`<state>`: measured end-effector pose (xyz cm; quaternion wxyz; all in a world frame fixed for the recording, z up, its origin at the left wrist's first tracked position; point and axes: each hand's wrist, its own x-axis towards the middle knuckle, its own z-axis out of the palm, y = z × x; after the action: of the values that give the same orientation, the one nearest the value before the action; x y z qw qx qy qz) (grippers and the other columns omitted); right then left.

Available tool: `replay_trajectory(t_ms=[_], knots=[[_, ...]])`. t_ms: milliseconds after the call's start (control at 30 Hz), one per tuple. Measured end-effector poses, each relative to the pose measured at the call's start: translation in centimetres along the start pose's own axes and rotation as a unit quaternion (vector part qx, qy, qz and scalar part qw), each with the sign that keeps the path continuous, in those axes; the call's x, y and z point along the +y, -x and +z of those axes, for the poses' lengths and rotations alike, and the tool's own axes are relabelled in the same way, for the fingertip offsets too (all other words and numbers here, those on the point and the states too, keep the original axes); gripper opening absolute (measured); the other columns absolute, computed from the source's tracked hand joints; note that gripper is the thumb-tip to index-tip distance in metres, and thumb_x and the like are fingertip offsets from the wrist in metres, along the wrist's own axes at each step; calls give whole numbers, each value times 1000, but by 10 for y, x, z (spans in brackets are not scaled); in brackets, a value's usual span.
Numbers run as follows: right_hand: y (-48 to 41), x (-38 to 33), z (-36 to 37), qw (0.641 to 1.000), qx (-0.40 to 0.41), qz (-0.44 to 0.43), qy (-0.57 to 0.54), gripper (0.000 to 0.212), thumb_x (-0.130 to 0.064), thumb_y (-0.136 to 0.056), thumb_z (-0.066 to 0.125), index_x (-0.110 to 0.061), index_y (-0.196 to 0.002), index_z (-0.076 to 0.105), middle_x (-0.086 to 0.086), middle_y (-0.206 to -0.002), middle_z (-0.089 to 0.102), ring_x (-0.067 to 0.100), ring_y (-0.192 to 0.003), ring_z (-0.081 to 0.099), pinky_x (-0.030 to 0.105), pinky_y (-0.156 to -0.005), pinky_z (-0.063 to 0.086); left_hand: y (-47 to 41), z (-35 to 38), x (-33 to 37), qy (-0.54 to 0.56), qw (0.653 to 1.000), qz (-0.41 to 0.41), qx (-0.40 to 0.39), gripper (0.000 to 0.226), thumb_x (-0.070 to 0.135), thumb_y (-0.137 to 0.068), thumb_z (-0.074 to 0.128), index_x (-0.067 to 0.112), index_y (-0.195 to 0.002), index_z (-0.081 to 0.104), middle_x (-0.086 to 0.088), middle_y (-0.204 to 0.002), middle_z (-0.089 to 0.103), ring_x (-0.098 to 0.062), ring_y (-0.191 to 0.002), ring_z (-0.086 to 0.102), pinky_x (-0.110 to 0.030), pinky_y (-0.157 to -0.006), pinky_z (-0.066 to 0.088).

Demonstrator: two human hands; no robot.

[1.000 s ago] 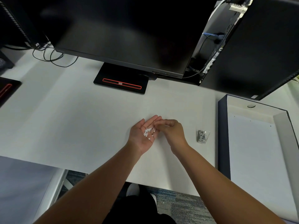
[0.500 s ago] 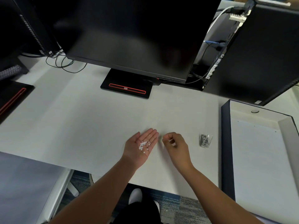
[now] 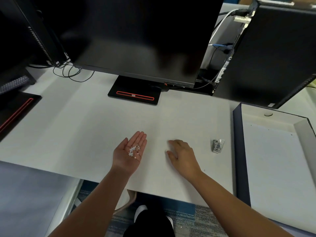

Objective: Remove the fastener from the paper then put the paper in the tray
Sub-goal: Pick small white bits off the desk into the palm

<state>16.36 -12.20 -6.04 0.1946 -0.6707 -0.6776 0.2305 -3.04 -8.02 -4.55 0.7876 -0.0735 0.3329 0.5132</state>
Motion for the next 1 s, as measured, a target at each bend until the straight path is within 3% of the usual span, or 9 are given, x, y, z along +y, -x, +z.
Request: replay_trajectory(t_ms=[133,233,367,533,667,867,1000], knots=[[-22,-10,2,999,-11,-24,40,41,-25,-90,56,-8,-127,52,11,-120,59,33,-109,54,39,-93,44,3,-12,12,13,1000,8,2,48,20,-100,34,-10,-96,72,-21,-118,66,-32,-101,69,-39,-90,50],[-38,-17,10,998,-20,-21,60,46,-30,-91,53,-9,-131,48,11,-132,53,31,-121,49,41,-103,37,4,-12,20,22,1000,16,-3,48,20,-100,34,-9,-97,72,-21,-118,67,-31,-103,68,-40,-92,53],[-60,-26,24,992,-49,-28,115,62,-48,-87,25,-10,-132,44,10,-138,47,29,-128,41,46,-106,32,-2,-12,35,13,1000,18,-2,50,20,-100,32,-9,-97,72,-21,-117,67,-31,-101,69,-40,-92,54],[-81,-43,37,984,-72,-31,161,69,-51,-86,13,-13,-139,36,8,-147,35,28,-137,27,48,-113,19,-10,-10,61,10,1000,8,9,50,20,-100,33,-10,-94,73,-23,-114,68,-32,-97,70,-39,-99,45],[-91,-58,53,986,-87,-24,140,60,-47,-97,24,-15,-148,18,5,-157,16,24,-146,6,47,-117,0,-17,-10,82,10,1000,-3,12,50,21,-100,33,-9,-94,73,-22,-116,67,-32,-97,70,-39,-91,49],[-94,-69,69,987,-50,8,152,65,-51,-93,18,-17,-148,14,5,-157,16,26,-146,6,50,-116,-1,-35,-13,101,1,1000,-30,6,50,21,-100,33,-9,-95,73,-21,-118,66,-32,-98,70,-40,-90,49],[-90,-67,69,988,-24,62,142,64,-52,-96,15,-18,-149,6,3,-159,5,22,-146,-5,48,-116,-9,-41,-10,104,-16,998,-52,-10,43,19,-94,39,-8,-95,73,-20,-118,67,-31,-99,70,-40,-90,54]])
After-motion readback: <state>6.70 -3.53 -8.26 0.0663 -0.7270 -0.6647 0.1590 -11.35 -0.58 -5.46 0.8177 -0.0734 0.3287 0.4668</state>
